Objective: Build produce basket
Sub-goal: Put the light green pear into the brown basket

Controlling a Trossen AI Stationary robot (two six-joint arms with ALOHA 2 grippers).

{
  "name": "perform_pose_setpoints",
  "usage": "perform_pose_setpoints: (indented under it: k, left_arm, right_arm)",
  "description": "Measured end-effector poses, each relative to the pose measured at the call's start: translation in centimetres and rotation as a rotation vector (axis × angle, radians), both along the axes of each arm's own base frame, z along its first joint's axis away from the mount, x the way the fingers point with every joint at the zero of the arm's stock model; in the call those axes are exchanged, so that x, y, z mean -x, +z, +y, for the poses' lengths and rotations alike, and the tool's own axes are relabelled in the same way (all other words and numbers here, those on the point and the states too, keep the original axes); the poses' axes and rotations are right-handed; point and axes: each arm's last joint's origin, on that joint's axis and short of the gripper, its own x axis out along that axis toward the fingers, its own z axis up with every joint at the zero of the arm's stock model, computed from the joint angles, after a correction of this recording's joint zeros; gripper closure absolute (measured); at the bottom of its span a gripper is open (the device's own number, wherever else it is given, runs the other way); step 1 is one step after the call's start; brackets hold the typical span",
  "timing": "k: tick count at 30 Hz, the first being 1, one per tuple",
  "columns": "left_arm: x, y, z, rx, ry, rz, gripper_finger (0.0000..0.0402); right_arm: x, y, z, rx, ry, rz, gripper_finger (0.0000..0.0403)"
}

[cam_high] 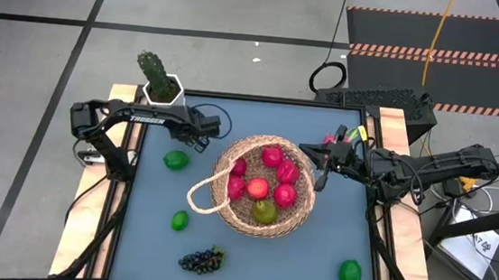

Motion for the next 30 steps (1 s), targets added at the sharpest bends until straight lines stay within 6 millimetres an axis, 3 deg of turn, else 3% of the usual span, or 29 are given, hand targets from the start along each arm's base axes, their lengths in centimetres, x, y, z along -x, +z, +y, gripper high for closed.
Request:
perform_pose_setpoints:
  k: [8,15,20,30]
  left_arm:
    - [1.3,-2.9,-2.6,-0.048,0.139,-0.019,0.0132]
    - [0.3,-3.1,-4.6,-0.164,0.148,-0.113,0.0054]
    - [0.0,-2.7,-4.5,-0.264,0.231,-0.181,0.0046]
    - [-0.2,-3.2,-4.1,-0.319,0.347,-0.293,0.0077]
  right_arm:
    - [0.0,0.5,0.0,0.11,-0.004,-0.011,0.0403]
    - [0.0,0.5,-0.2,0.132,-0.013,-0.001,0.0403]
    - [0.0,0.4,-0.2,0.16,-0.012,0.018,0.0403]
    - [0.0,-0.1,-0.2,0.243,-0.004,0.093,0.0403]
